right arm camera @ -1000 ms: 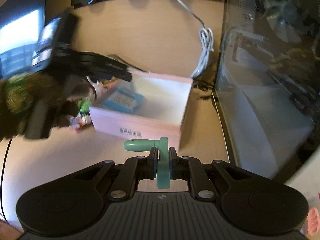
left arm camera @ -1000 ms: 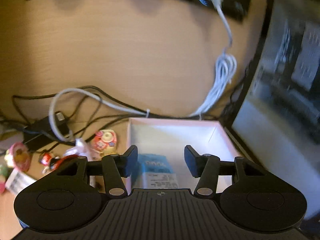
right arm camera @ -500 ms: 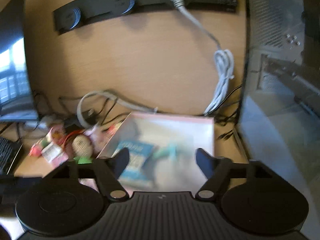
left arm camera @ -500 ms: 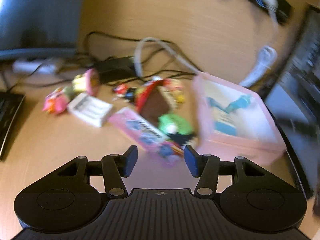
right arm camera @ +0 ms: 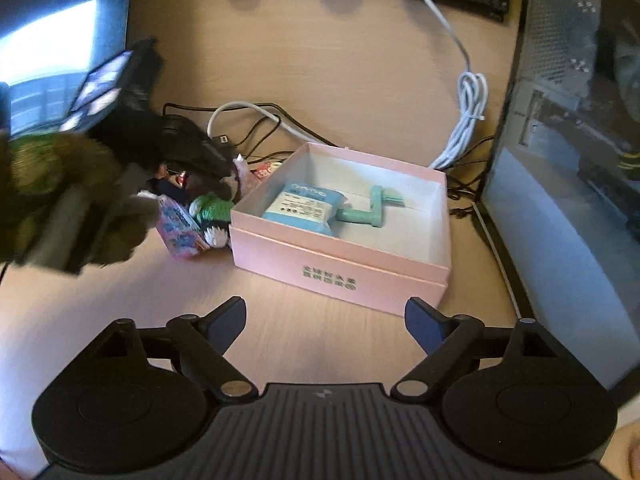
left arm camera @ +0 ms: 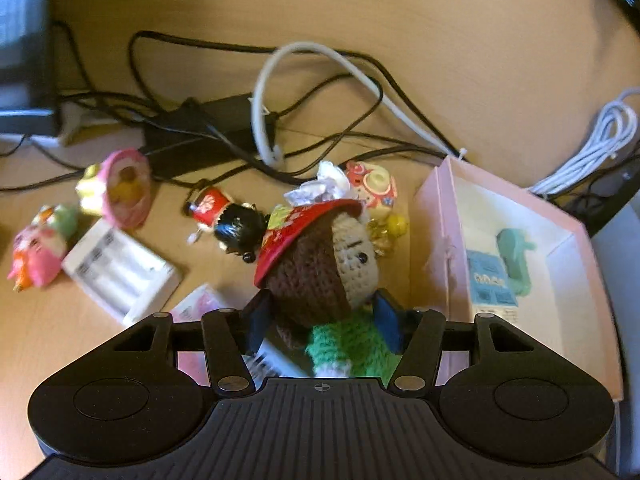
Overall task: Organize objects
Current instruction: 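Grasp the crocheted doll with the left gripper, then carry the crocheted doll with the left gripper while the right gripper grasps the red-and-black keychain figure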
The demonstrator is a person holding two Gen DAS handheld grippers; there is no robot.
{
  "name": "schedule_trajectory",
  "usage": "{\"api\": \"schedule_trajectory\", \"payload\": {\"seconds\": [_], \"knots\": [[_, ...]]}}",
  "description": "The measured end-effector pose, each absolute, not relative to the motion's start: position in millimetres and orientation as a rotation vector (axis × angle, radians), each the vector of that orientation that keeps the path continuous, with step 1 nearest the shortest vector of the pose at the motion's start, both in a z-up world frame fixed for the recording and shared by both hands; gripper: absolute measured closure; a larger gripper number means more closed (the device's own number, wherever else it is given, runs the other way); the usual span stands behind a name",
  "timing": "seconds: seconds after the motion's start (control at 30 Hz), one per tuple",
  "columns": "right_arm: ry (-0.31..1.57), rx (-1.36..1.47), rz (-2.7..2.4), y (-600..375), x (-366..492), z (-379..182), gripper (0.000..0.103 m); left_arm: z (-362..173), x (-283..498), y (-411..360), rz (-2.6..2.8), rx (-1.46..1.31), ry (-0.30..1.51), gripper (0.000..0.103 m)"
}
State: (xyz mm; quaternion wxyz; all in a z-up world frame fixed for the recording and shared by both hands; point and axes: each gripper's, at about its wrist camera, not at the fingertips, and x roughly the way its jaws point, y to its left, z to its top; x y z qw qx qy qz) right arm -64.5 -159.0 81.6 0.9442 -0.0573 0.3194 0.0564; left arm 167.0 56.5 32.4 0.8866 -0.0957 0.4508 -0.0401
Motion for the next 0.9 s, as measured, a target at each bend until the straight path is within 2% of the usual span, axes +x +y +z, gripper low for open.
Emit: {"api": "schedule_trajectory", "payload": {"seconds": [0.17, 0.37, 0.63, 0.9], "knots": [[0.676, -0.118, 0.068, -162.9, -76.7, 76.4, 0.015, 17.1, 177.8, 46.2, -0.073, -0.188, 0.950, 0.043], [0.687, -0.138, 0.043, -167.2, -79.7, 73.8, 0.015, 33.5, 162.3, 70.4, -0.159, -0.302, 0.939, 0.050], [0.686, -0.136, 0.172, -130.4, -29.0, 76.0, 0.015, 99.5, 53.2, 156.5, -0.222, -0.353, 0.782, 0.050], [0.637, -0.194, 0.431, 7.6, 49.2, 65.6, 0.016, 92.0, -38.4, 256.7, -0.039, -0.339, 0.804, 0.050]]}}
